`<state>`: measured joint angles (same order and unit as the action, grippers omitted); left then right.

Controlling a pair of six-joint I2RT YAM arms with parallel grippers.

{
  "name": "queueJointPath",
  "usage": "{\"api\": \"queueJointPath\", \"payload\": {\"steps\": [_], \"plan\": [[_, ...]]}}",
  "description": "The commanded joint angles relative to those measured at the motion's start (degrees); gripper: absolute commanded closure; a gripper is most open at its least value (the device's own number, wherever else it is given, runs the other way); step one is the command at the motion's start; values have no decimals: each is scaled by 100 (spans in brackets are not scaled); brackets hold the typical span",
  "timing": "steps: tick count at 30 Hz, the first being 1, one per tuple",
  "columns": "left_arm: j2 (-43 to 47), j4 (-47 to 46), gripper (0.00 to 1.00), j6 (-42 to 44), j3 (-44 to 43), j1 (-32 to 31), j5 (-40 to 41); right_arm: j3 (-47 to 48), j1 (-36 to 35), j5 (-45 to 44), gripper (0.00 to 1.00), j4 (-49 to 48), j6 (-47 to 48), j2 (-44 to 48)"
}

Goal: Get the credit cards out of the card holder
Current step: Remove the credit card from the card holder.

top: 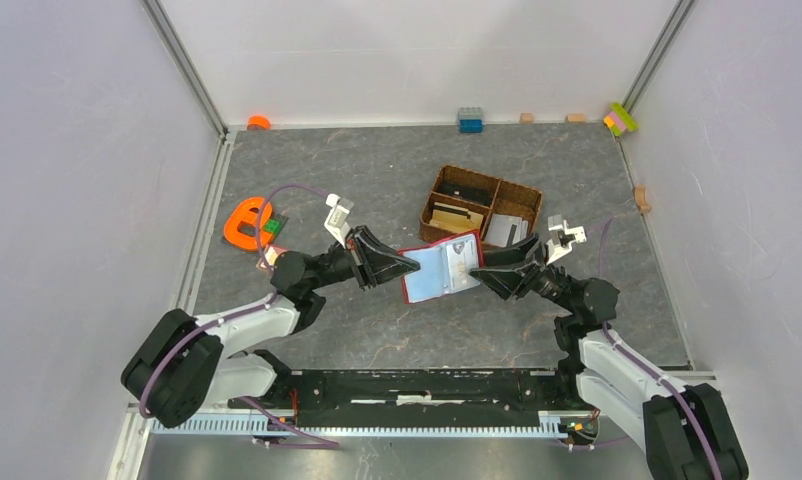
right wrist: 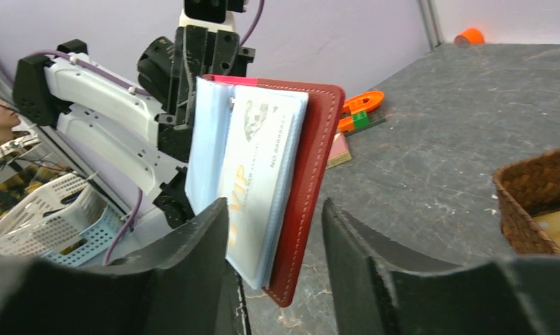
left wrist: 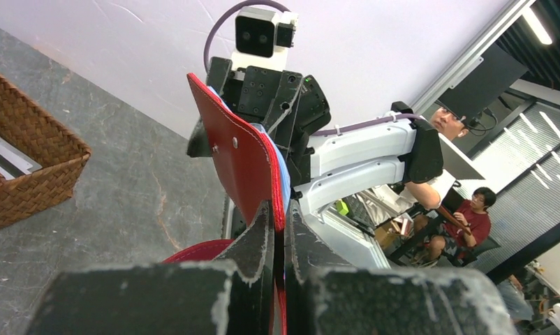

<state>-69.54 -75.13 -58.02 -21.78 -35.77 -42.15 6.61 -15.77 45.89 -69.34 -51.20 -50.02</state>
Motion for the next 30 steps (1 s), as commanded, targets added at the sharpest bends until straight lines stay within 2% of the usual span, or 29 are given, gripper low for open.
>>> {"api": "queueJointPath", "payload": {"steps": [1, 4, 7, 9, 12, 14, 15, 17, 20, 23, 26, 28, 30], "plan": [[241, 165, 98, 418, 16, -17, 226, -11, -92, 201, 50, -648, -127, -8], [397, 706, 98, 669, 29, -16, 473, -33, -101, 173, 71, -644, -88, 19], [673, 1701, 97, 1100, -26, -11, 938, -29, -101, 103, 92, -496, 1, 14], [926, 2515, 94, 1380, -91, -9, 1380, 0, -102, 55, 100, -274, 118, 24], [1212, 3535, 83, 1703, -172, -11, 2016, 32, -102, -74, 100, 142, 333, 56], [1314, 3768, 75, 1790, -176, -19, 2233, 63, -102, -149, 100, 425, 493, 100], [1341, 3885, 69, 1801, -186, -13, 2350, 83, -102, -211, 100, 588, 595, 127], [1370, 4321, 48, 1836, -261, -10, 2700, 123, -101, -362, 100, 985, 807, 187], [1482, 5542, 33, 1927, -518, -9, 3762, 335, -97, -794, 100, 2137, 1395, 267], [1643, 5931, 31, 1992, -575, -9, 4196, 562, -103, -1286, 100, 3101, 1920, 324], [1801, 5923, 31, 1939, -504, -9, 4381, 577, -102, -1536, 100, 3353, 2040, 351], [1904, 5901, 32, 1936, -485, -9, 4328, 575, -101, -1582, 100, 3383, 2042, 340], [1993, 5503, 40, 2065, -415, -33, 3746, 584, -102, -1558, 100, 3383, 2042, 329]]}}
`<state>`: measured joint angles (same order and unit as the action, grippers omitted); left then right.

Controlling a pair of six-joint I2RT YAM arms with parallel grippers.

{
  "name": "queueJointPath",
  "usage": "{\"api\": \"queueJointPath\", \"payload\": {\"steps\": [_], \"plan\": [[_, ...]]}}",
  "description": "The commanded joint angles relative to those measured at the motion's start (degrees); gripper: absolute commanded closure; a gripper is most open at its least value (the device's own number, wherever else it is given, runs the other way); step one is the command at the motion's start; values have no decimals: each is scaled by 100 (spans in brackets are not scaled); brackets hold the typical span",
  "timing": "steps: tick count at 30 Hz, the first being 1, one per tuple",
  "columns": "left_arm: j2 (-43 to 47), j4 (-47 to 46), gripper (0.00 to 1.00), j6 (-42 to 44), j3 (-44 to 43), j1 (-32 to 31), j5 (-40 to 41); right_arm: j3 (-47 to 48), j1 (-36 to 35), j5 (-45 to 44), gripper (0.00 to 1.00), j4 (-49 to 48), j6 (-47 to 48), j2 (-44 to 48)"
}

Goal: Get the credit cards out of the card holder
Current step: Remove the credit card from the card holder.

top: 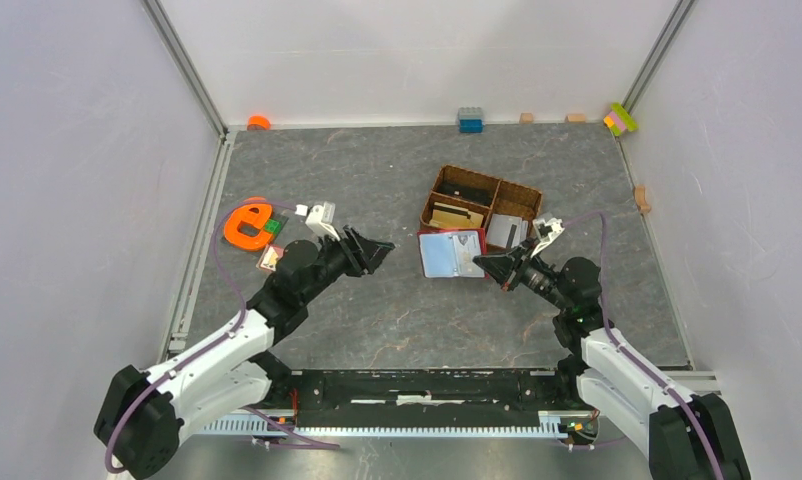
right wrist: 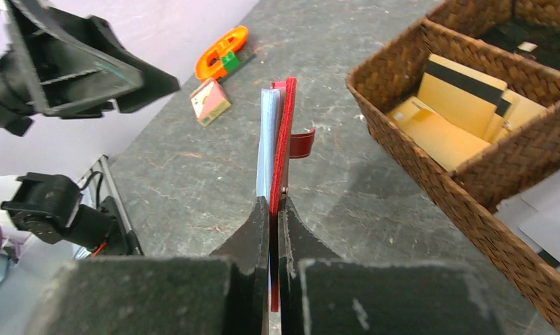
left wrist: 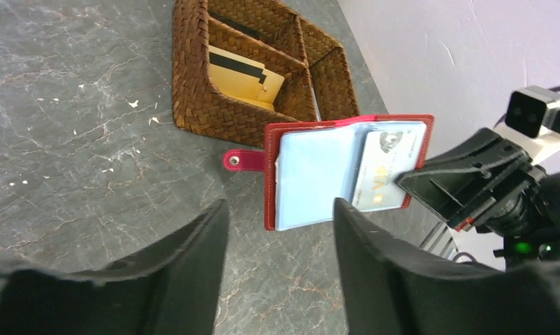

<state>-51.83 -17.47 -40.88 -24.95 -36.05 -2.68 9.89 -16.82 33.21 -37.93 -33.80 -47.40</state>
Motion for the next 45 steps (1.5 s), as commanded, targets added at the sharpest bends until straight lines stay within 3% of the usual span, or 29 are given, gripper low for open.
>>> {"api": "queueJointPath", "payload": {"steps": [1, 7, 14, 17, 20, 29, 34, 45], "plan": [[247, -570, 46, 459, -40, -66, -551, 257, 3, -268, 100, 229, 289, 59], [-176, -1525, 51, 774, -94, -588, -1500, 183, 3, 24, 100, -150, 125, 53], [-1381, -2411, 57, 228, -386, -631, -2597, -85, 3, 459, 100, -1207, -349, 140], [-1857, -2503, 69, 40, -650, -631, -3105, -207, -6, 573, 100, -1680, -591, 114], [-2031, -2584, 76, -61, -732, -631, -3289, -325, -1, 736, 100, -2269, -899, -11], [-1972, -2640, 76, -69, -704, -631, -3309, -391, -88, 1084, 100, -3261, -1532, -519], [-1982, -2667, 65, -115, -695, -598, -3301, -409, -154, 1237, 100, -3744, -1815, -692], [-2242, -3531, 67, -561, -629, -566, -3751, -326, -422, 1432, 100, -4187, -2038, -1004]]}}
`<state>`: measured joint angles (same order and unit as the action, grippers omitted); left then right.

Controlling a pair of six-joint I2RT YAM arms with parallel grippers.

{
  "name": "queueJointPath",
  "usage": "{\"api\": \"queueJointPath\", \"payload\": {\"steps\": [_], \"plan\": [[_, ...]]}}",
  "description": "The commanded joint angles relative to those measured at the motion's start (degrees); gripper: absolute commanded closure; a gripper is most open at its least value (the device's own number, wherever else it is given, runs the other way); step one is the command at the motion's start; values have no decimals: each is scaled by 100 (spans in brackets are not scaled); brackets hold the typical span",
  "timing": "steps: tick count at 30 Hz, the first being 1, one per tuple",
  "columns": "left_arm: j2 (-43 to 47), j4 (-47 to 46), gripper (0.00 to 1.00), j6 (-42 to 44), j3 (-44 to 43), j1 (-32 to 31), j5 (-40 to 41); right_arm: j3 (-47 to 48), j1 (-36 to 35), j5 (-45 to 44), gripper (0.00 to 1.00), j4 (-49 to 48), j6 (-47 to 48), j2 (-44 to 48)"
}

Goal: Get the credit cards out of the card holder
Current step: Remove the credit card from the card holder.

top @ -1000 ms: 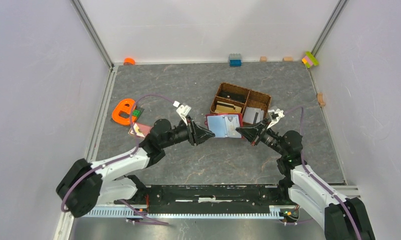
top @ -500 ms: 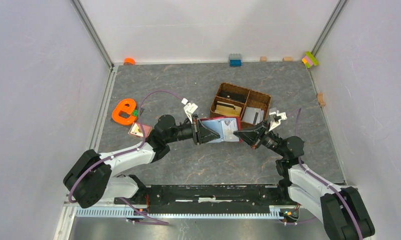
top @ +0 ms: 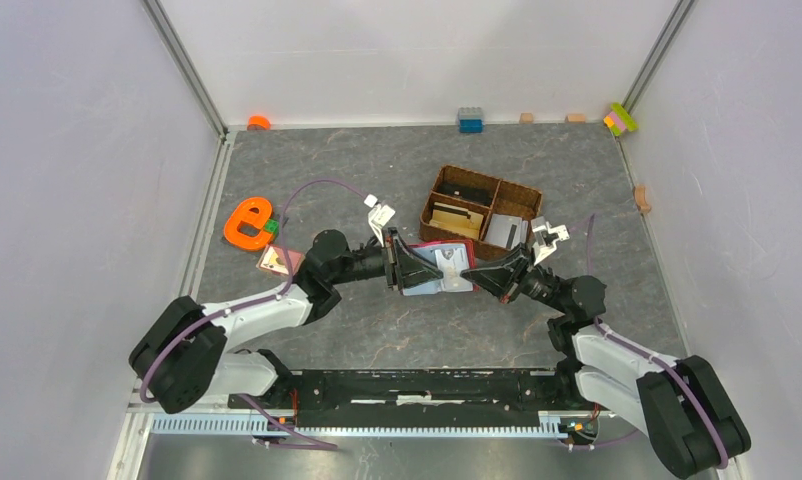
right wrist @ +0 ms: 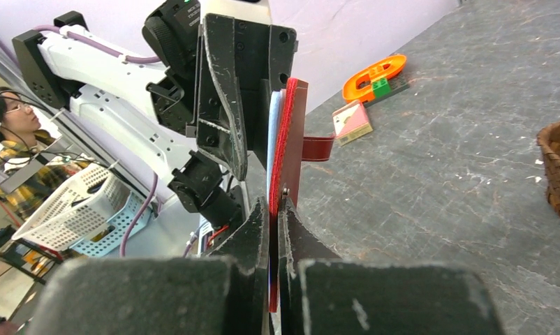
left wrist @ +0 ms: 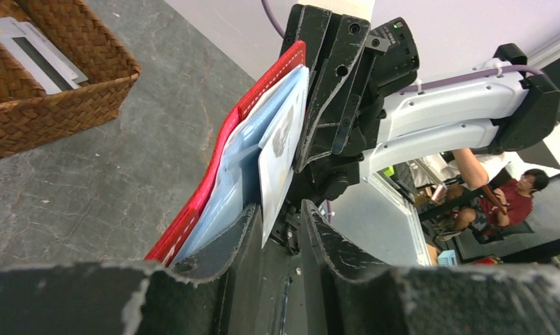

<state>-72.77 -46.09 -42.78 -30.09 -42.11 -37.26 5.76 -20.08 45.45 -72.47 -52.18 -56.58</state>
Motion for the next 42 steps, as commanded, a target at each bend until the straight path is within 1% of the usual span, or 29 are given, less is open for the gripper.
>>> {"api": "queueJointPath", "payload": {"steps": [1, 6, 7, 12, 13, 15, 16, 17, 19, 22, 23, 24, 28, 29, 35, 42], "plan": [[-172, -748, 67, -435, -112, 36, -336, 99, -113, 228, 100, -786, -228, -119], [-228, -819, 67, -500, -113, 54, -376, 110, -166, 271, 100, -971, -342, -248], [-236, -891, 69, -523, -107, 58, -394, 118, -177, 272, 100, -958, -339, -263], [-169, -1088, 89, -582, -11, 88, -393, 110, -172, 221, 99, -872, -303, -282], [-166, -1079, 93, -576, -6, 97, -390, 110, -161, 211, 97, -844, -285, -279], [-177, -1053, 98, -582, -6, 106, -379, 108, -173, 201, 87, -833, -267, -289], [-197, -1043, 98, -580, -15, 106, -379, 103, -172, 193, 80, -843, -277, -284], [-225, -1036, 98, -597, -30, 106, -394, 109, -172, 199, 76, -856, -277, -294], [-286, -1026, 98, -615, -69, 106, -437, 110, -172, 201, 71, -883, -299, -293], [-356, -1004, 98, -635, -102, 106, -475, 102, -172, 202, 70, -908, -314, -296], [-367, -974, 98, -627, -106, 107, -475, 100, -172, 201, 70, -916, -324, -299], [-370, -925, 98, -613, -121, 106, -467, 101, -173, 203, 74, -916, -328, -295], [-371, -676, 98, -556, -148, 139, -361, 75, -163, 100, 98, -840, -318, -269], [-373, -619, 98, -555, -148, 171, -325, 66, -152, 54, 100, -780, -280, -251], [-460, -686, 98, -721, -111, 317, -300, -21, -57, -102, 100, -662, -251, -89], [-510, -744, 97, -775, -94, 352, -309, -195, 225, -271, 100, -596, -322, 184]]}}
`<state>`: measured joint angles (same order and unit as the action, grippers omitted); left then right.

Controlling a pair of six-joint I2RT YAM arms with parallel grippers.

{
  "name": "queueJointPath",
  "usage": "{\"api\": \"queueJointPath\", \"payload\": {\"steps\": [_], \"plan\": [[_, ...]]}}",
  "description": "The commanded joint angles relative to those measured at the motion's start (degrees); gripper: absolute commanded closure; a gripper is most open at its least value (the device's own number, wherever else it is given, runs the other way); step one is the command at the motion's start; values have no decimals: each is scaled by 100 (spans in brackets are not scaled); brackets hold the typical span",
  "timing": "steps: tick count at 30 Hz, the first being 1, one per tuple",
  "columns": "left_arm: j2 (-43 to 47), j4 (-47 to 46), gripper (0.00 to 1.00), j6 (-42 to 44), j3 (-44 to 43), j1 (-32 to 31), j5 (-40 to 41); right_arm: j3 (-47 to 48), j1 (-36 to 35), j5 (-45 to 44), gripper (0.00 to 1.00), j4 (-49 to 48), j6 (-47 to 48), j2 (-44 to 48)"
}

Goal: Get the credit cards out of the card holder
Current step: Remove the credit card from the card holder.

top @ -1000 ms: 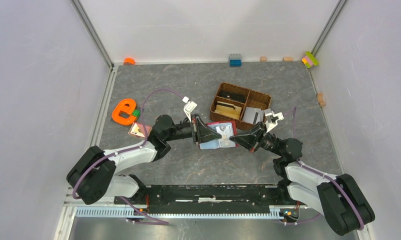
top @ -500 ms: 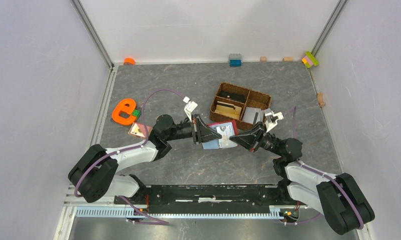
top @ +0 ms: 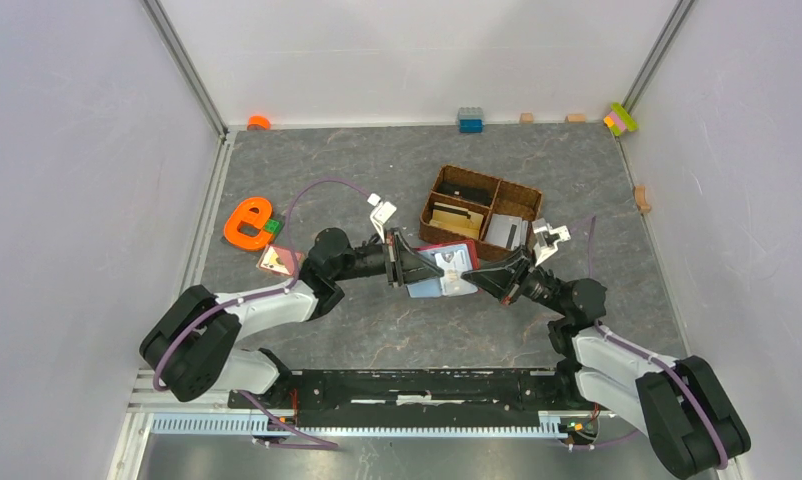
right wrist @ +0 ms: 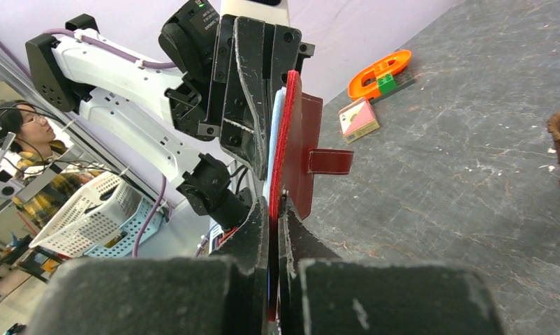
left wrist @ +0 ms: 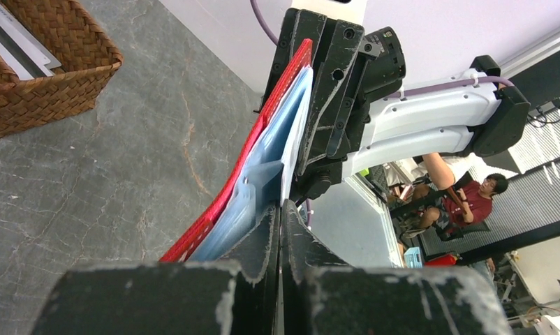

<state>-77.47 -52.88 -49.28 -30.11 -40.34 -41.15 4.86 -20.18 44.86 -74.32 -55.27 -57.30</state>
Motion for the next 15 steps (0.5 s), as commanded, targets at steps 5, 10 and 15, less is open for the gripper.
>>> {"api": "queueJointPath", "payload": {"steps": [5, 10, 15], "plan": [[-79, -97, 97, -151, -101, 175, 63, -197, 349, -208, 100, -637, -205, 243], [-119, -156, 94, -192, -96, 175, 46, -218, 360, -136, 100, -961, -406, 91], [-243, -422, 79, -329, -106, 175, -79, -174, 362, -10, 100, -1175, -518, -55]]}}
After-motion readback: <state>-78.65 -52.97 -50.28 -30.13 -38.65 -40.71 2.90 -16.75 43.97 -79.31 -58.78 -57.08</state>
